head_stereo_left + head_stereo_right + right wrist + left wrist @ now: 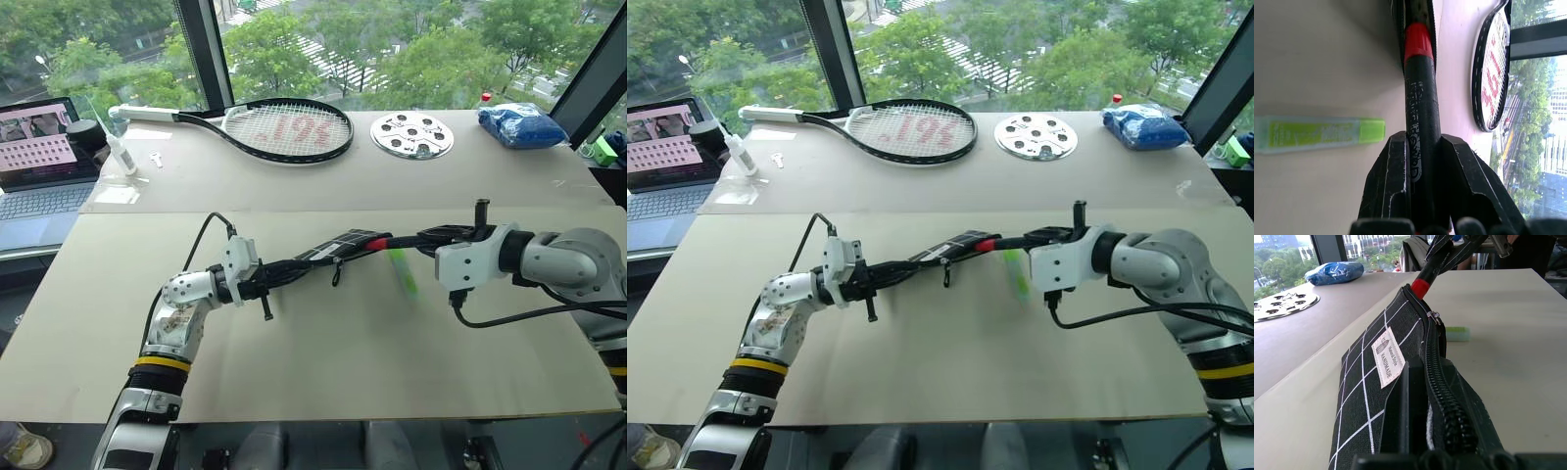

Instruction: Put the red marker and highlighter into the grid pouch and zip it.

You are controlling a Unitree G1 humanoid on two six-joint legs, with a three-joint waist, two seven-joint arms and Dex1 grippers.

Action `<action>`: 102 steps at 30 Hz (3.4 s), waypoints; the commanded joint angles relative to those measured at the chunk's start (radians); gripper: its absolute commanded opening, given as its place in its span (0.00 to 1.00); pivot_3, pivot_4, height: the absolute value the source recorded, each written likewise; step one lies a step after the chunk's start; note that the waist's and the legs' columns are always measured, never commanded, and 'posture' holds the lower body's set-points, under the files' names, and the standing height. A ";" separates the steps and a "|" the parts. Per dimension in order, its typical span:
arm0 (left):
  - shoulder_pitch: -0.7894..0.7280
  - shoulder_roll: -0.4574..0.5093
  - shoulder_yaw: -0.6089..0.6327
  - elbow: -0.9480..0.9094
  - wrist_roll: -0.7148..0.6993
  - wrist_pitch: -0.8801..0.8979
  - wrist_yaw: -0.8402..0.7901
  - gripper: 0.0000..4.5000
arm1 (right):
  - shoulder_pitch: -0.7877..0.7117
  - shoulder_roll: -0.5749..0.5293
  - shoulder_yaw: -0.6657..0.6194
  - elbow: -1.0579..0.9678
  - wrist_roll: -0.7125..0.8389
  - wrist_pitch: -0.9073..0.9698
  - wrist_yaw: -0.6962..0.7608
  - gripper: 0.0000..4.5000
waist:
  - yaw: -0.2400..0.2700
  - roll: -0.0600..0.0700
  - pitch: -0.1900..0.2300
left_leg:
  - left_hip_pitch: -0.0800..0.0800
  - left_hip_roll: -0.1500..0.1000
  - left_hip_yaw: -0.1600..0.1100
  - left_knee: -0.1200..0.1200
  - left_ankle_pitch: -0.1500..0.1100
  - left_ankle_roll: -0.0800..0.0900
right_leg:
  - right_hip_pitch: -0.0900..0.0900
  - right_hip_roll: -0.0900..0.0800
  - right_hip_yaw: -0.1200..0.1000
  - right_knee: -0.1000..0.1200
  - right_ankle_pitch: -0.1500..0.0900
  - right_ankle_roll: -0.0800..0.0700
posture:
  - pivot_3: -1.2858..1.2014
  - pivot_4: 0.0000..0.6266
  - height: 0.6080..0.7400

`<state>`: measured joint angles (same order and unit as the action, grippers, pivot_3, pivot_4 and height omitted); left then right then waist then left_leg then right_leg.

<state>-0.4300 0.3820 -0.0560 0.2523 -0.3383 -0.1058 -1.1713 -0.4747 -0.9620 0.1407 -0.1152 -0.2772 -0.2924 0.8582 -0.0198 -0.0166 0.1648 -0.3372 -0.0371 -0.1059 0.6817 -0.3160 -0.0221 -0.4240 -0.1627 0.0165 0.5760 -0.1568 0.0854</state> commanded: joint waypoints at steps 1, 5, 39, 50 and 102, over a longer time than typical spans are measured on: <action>-0.026 -0.006 -0.003 -0.015 -0.012 -0.010 -0.010 0.00 | -0.049 0.045 0.035 -0.019 -0.033 -0.028 -0.015 0.12 | 0.000 0.000 0.000 | 0.000 0.000 0.000 0.000 0.000 0.000 | 0.000 0.000 0.000 0.000 0.000 0.000 | 0.52 0.24 1.00; -0.035 -0.010 -0.008 -0.004 -0.012 -0.011 -0.018 0.00 | -0.087 0.125 0.110 -0.026 -0.087 -0.054 -0.017 0.12 | -0.001 0.000 0.000 | 0.000 0.000 0.000 0.000 0.000 0.000 | 0.000 0.000 0.000 0.000 0.000 0.000 | 0.52 0.24 1.00; 0.004 0.009 0.005 -0.042 -0.025 0.002 -0.010 0.00 | 0.099 0.167 -0.274 -0.148 0.501 0.869 0.002 0.63 | 0.004 0.000 0.000 | 0.000 0.000 0.000 0.000 0.000 0.000 | 0.000 0.000 -0.001 0.000 0.000 -0.001 | 0.52 0.24 1.00; -0.031 -0.008 -0.003 -0.005 -0.021 -0.005 -0.021 0.00 | 0.154 0.372 -0.205 -0.274 0.477 1.306 -0.345 0.63 | 0.008 0.000 0.000 | 0.000 0.000 0.000 0.001 0.000 0.000 | 0.000 0.000 0.000 0.002 0.001 -0.001 | 0.52 0.24 1.00; -0.037 -0.026 -0.003 0.005 -0.020 -0.008 -0.007 0.00 | 0.110 -0.117 -0.176 -0.293 0.335 0.479 0.061 0.23 | -0.003 -0.002 0.000 | 0.000 0.000 0.002 0.001 -0.001 0.001 | 0.001 -0.001 0.000 -0.004 0.001 0.001 | 0.52 0.24 1.00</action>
<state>-0.4609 0.3568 -0.0626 0.2793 -0.3473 -0.1042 -1.1746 -0.3382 -1.0637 -0.0167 -0.3992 0.0804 0.2472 0.9144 -0.0229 -0.0187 0.1645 -0.3374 -0.0369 -0.1043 0.6824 -0.3167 -0.0215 -0.4231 -0.1632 0.0161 0.5735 -0.1558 0.0866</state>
